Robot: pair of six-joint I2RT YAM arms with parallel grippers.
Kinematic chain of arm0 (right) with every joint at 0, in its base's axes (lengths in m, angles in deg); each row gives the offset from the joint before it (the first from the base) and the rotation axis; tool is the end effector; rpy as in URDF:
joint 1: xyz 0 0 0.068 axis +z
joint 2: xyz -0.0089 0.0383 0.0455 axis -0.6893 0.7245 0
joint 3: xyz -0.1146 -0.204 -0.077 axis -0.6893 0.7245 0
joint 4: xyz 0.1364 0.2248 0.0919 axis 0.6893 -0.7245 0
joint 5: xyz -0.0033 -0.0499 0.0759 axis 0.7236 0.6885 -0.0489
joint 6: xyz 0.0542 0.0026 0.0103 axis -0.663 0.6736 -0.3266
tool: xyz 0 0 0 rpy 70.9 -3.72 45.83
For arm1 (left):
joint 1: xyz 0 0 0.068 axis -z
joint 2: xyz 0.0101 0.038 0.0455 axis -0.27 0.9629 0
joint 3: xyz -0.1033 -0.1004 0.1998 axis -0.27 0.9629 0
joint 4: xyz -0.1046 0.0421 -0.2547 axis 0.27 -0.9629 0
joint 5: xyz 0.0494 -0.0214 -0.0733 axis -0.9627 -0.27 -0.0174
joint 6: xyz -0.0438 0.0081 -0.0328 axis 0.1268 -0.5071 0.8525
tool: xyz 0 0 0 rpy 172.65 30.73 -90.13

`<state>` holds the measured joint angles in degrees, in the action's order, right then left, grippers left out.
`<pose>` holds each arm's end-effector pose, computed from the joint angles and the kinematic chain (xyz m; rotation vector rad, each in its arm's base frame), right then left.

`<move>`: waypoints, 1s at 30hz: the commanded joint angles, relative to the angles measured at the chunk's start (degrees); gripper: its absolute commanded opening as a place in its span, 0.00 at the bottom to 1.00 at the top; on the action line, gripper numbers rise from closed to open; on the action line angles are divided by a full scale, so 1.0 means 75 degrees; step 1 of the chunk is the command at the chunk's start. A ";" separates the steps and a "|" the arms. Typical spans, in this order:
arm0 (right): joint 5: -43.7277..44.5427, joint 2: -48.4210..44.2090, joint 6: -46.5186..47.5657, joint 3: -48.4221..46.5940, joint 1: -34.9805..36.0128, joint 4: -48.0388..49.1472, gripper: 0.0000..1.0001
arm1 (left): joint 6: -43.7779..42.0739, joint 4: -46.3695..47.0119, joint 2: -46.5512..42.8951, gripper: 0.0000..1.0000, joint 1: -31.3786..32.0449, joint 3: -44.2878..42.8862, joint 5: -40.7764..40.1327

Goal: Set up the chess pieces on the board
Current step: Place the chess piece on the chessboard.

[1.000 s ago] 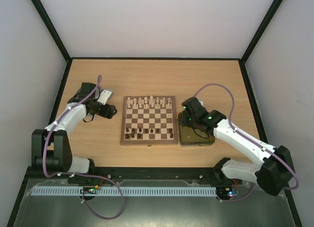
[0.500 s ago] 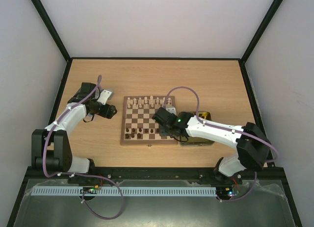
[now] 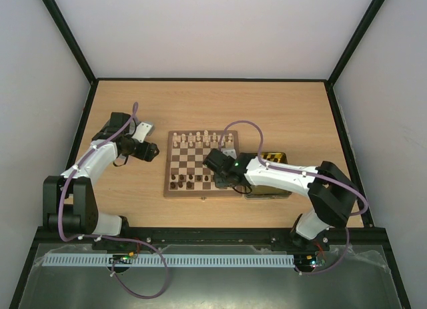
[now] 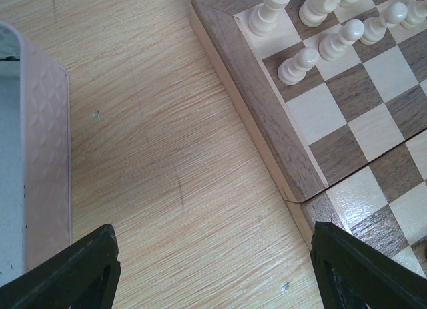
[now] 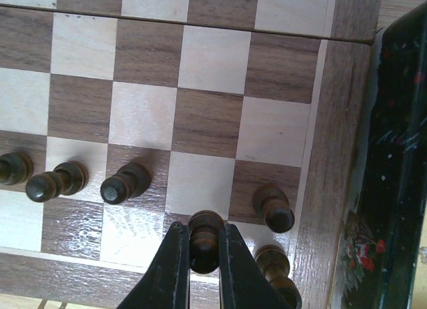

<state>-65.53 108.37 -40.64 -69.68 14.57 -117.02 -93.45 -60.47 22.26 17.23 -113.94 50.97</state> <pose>0.1685 0.2646 0.1594 -0.2355 2.8109 0.3463 0.2936 -0.0207 0.1719 0.5409 2.4665 -0.3276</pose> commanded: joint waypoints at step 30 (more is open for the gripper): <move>0.0390 0.0684 0.0100 -0.0417 -0.0052 0.0226 0.02 | -0.0037 -0.0006 -0.0024 0.79 -0.0044 0.0052 0.0041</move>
<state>-64.28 112.89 -39.86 -72.57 14.51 -116.23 -93.45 -60.47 22.26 17.23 -113.94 50.97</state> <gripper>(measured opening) 0.043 0.789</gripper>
